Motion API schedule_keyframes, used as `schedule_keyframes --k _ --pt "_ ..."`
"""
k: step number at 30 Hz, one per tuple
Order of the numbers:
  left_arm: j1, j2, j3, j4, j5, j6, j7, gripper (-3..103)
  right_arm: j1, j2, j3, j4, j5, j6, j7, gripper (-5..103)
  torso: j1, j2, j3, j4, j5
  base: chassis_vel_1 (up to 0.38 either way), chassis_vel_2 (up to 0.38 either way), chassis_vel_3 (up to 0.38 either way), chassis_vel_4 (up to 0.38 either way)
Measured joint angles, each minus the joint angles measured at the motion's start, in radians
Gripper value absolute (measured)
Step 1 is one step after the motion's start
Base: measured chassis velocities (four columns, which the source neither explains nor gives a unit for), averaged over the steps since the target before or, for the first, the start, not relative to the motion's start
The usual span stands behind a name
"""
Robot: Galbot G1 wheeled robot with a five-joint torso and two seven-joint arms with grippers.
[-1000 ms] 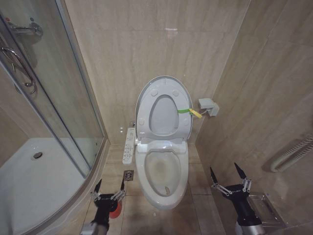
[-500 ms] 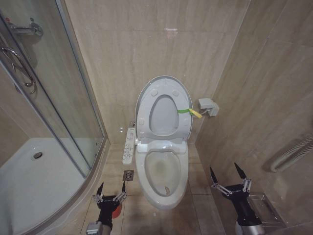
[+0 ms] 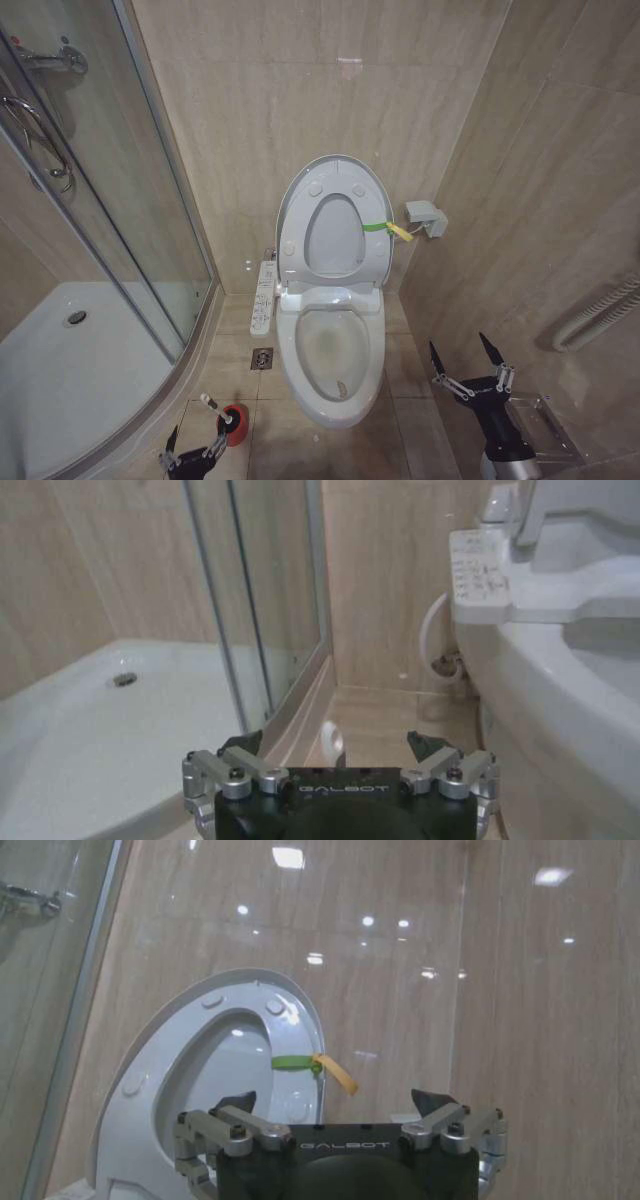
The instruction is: Open the toilet lid, clean the toilet bowl with a toilet brush, close the toilet lid, and flush.
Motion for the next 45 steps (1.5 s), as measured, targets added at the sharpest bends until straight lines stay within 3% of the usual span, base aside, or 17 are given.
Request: schedule_keyframes --k 3,6,7,11,14,22,28,35,45 --pt "-0.018 0.002 -0.011 0.060 -0.021 -0.045 0.018 98 0.000 0.000 0.000 0.000 0.000 0.000 0.000 100 0.000 0.000 0.000 0.0000 0.0001 0.000 0.000 0.000 0.000" --pt "-0.052 0.008 -0.033 0.160 -0.025 -0.131 0.036 98 0.000 0.000 0.000 0.000 0.000 0.000 0.000 100 0.000 0.000 0.000 0.0000 0.0000 0.000 0.000 0.000 0.000" --pt "-0.052 0.008 -0.033 0.160 -0.025 -0.131 0.036 98 0.000 0.000 0.000 0.000 0.000 0.000 0.000 100 0.000 0.000 0.000 0.0000 0.0000 0.000 0.000 0.000 0.000" --pt "-0.114 0.018 -0.056 0.304 -0.031 -0.239 0.043 98 0.000 0.000 0.000 0.000 0.000 0.000 0.000 100 0.000 0.000 0.000 -0.0001 0.0001 0.000 0.000 0.000 0.000" --pt "-0.151 0.025 -0.064 0.371 -0.035 -0.275 0.048 98 0.000 0.000 0.000 0.000 0.000 0.000 0.000 100 0.000 0.000 0.000 0.0001 -0.0001 0.000 0.000 0.000 0.000" --pt "-0.293 0.062 -0.075 0.532 -0.078 -0.323 0.138 95 0.000 0.000 0.000 0.000 0.000 0.000 0.000 100 0.000 0.000 0.000 -0.0002 0.0000 0.000 0.000 0.000 0.000" --pt "-0.350 0.092 -0.059 0.610 -0.098 -0.328 0.197 95 0.000 0.000 0.000 0.000 0.000 0.000 0.000 100 0.000 0.000 0.000 -0.0001 0.0001 0.000 0.000 0.000 0.000" --pt "-0.413 0.127 -0.036 0.737 -0.116 -0.373 0.261 94 0.000 0.000 0.000 0.000 0.000 0.000 0.000 100 0.000 0.000 0.000 0.0000 0.0000 0.000 0.000 0.000 0.000" --pt "-0.449 0.144 -0.017 0.780 -0.115 -0.392 0.276 94 0.000 0.000 0.000 0.000 0.000 0.000 0.000 100 0.000 0.000 0.000 0.0000 0.0001 0.000 0.000 0.000 0.000"
